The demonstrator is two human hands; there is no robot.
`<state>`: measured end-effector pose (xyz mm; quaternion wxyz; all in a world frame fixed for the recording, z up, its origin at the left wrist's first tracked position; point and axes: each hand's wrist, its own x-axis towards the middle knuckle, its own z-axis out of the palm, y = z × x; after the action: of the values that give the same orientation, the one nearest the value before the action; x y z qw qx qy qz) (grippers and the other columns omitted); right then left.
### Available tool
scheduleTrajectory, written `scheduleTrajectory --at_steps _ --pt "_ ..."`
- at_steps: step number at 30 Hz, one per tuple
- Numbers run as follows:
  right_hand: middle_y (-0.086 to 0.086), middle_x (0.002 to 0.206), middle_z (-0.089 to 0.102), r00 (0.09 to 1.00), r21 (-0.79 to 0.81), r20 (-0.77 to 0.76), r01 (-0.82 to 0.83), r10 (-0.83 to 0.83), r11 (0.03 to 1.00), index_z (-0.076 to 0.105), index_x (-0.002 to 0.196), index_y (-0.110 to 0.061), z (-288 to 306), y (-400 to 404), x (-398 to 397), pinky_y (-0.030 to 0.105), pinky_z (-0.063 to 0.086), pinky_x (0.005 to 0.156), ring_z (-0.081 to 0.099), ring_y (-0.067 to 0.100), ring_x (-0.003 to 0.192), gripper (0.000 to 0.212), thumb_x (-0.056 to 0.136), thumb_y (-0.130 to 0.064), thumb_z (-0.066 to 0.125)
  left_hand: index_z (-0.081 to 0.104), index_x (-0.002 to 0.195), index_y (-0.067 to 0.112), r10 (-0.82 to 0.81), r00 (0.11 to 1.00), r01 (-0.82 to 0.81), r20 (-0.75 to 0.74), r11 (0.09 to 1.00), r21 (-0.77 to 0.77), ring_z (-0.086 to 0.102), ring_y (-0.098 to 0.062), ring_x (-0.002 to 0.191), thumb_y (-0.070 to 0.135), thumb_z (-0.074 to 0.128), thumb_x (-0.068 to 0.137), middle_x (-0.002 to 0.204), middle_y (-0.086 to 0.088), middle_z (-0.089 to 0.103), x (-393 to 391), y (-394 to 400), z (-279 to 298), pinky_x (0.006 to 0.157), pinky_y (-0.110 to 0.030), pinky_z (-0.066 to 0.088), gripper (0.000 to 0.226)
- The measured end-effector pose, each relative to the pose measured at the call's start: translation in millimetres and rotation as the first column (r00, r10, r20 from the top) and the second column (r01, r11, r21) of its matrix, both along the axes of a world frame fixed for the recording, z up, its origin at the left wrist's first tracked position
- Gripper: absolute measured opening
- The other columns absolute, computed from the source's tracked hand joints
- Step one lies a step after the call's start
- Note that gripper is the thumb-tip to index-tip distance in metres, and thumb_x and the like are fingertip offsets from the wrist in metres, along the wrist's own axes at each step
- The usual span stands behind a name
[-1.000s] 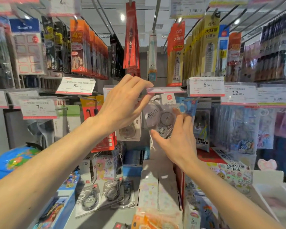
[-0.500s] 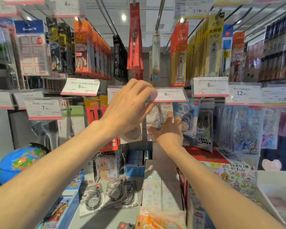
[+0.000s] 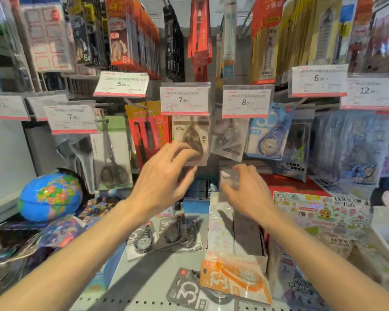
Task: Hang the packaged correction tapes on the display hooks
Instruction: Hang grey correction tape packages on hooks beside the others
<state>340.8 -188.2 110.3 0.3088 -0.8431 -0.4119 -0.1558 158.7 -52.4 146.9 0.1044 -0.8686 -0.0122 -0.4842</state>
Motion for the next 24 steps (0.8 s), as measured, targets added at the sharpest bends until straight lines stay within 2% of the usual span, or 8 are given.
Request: scheduleTrajectory --at_steps 2,5,9,12,14,19,22,24 --pt "0.008 0.129 0.053 0.997 -0.138 0.001 -0.076 0.077 0.987 0.053 0.130 -0.016 -14.4 5.3 -5.4 0.036 0.043 0.093 0.052 0.028 0.120 0.047 0.093 -0.046 0.057 0.059 0.122 0.018 0.098 0.988 -0.121 -0.118 0.970 -0.210 0.060 -0.020 0.105 0.031 0.061 0.097 0.117 0.002 0.059 -3.5 12.8 -33.9 0.085 -0.039 0.053 0.029" --pt "0.006 0.130 0.054 0.983 -0.324 -0.045 -0.180 0.176 0.929 0.059 0.127 -0.018 -37.3 19.1 -14.2 0.033 0.041 0.097 0.053 0.025 0.119 0.042 0.094 -0.043 0.056 0.055 0.128 0.025 0.182 0.886 -0.396 -0.427 0.776 -0.491 0.062 -0.021 0.109 0.044 0.057 0.096 0.122 0.004 0.059 0.4 38.0 -85.8 0.092 -0.039 0.050 0.038" --pt "0.006 0.128 0.052 0.976 -0.449 -0.108 -0.216 0.188 0.867 0.060 0.124 -0.018 -68.6 31.1 -18.7 0.036 0.043 0.100 0.051 0.026 0.119 0.039 0.093 -0.042 0.057 0.056 0.131 0.020 0.103 0.777 -0.568 -0.621 0.541 -0.620 0.062 -0.029 0.115 0.056 0.059 0.088 0.126 -0.007 0.066 10.2 56.0 -140.5 0.097 -0.038 0.050 0.056" --pt "0.004 0.120 0.051 0.973 -0.466 -0.122 -0.230 0.195 0.854 0.062 0.118 -0.019 -81.8 31.7 -15.5 0.035 0.043 0.097 0.050 0.025 0.116 0.035 0.092 -0.041 0.056 0.060 0.097 0.025 0.107 0.764 -0.585 -0.636 0.529 -0.614 0.065 -0.032 0.098 0.071 0.054 0.077 0.090 -0.007 0.069 17.2 60.7 -163.1 0.083 -0.040 0.053 0.051" --pt "0.003 0.115 0.053 0.970 -0.451 -0.125 -0.241 0.207 0.860 0.063 0.115 -0.019 -84.5 30.6 -12.2 0.034 0.043 0.095 0.050 0.023 0.113 0.033 0.092 -0.042 0.056 0.058 0.088 0.026 0.115 0.779 -0.571 -0.617 0.535 -0.622 0.066 -0.030 0.089 0.073 0.058 0.074 0.080 -0.004 0.067 18.9 58.3 -168.8 0.074 -0.039 0.051 0.049" --pt "0.000 0.105 0.059 0.964 -0.407 -0.140 -0.265 0.227 0.874 0.066 0.113 -0.022 -88.8 28.5 -7.3 0.029 0.042 0.092 0.051 0.020 0.110 0.035 0.089 -0.044 0.056 0.064 0.124 0.030 0.090 0.857 -0.470 -0.507 0.540 -0.699 0.065 -0.020 0.108 0.061 0.069 0.079 0.116 0.005 0.072 15.8 49.4 -167.3 0.089 -0.039 0.055 0.055" --pt "-0.002 0.109 0.061 0.954 -0.320 -0.188 -0.283 0.233 0.904 0.066 0.114 -0.021 -85.3 28.1 -7.2 0.026 0.041 0.089 0.055 0.016 0.107 0.031 0.092 -0.040 0.056 0.057 0.136 0.028 0.087 0.914 -0.371 -0.396 0.575 -0.729 0.056 -0.015 0.120 0.056 0.070 0.082 0.130 0.008 0.064 10.5 47.3 -164.8 0.099 -0.032 0.046 0.062" --pt "-0.003 0.112 0.064 0.939 -0.213 -0.260 -0.284 0.226 0.935 0.065 0.119 -0.021 -80.7 29.7 -9.1 0.025 0.044 0.092 0.059 0.013 0.104 0.030 0.094 -0.034 0.057 0.051 0.140 0.032 0.048 0.944 -0.283 -0.327 0.627 -0.726 0.044 -0.002 0.127 0.053 0.070 0.084 0.135 0.019 0.054 6.5 43.8 -159.8 0.104 -0.022 0.036 0.063"
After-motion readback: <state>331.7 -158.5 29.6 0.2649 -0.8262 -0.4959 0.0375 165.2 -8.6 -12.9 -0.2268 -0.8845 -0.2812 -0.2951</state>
